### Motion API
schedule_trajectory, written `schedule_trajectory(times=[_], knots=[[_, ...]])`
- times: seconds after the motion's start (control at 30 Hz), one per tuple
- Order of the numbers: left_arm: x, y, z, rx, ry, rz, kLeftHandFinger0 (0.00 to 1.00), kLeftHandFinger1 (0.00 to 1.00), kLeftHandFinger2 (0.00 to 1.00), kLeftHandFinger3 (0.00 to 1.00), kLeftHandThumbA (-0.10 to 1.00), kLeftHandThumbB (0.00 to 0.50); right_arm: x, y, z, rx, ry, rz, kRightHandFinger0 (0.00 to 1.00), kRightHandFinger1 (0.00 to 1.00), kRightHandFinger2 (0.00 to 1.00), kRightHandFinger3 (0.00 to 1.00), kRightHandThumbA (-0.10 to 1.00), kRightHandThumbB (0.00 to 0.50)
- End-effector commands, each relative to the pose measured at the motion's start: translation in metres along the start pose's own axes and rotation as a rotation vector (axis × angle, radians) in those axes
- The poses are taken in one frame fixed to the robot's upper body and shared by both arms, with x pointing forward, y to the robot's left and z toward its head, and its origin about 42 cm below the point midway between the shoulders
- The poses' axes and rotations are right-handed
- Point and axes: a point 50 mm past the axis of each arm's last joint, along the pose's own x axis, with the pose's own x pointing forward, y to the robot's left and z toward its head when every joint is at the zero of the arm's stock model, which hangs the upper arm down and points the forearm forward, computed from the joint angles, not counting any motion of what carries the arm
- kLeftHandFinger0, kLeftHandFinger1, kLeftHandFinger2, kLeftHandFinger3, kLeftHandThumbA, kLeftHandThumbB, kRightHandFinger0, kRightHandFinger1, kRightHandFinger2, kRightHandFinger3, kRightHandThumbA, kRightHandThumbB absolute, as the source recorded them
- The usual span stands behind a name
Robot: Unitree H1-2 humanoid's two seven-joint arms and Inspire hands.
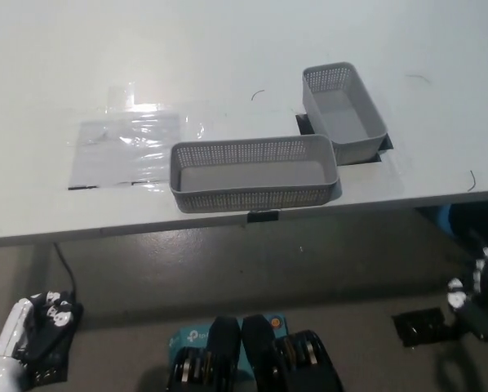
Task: The robot uses its right hand to pick up the grey box kept on the middle on the desk and place it on top of another box next to it in a right angle
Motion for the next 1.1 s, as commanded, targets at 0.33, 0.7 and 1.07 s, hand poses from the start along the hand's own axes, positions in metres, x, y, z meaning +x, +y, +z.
schedule_trajectory(times=[0.33, 0.7, 1.07], knots=[[0.006, 0.021, 0.017, 0.080, -0.021, -0.026, 0.00, 0.00, 0.07, 0.28, 0.52, 0.452, 0.100, -0.048, 0.166, -0.532, -0.341, 0.240, 1.00, 1.00, 1.00, 1.00, 0.41, 0.423], [0.007, 0.020, 0.016, 0.083, -0.006, -0.048, 0.00, 0.00, 0.08, 0.25, 0.53, 0.476, 0.155, -0.035, 0.177, -0.673, -0.336, 0.336, 1.00, 1.00, 1.00, 1.00, 0.30, 0.395], [0.000, 0.017, 0.010, 0.142, 0.016, -0.101, 0.00, 0.00, 0.06, 0.28, 0.53, 0.458, 0.187, -0.009, 0.168, -0.829, -0.335, 0.423, 1.00, 1.00, 1.00, 1.00, 0.23, 0.339]])
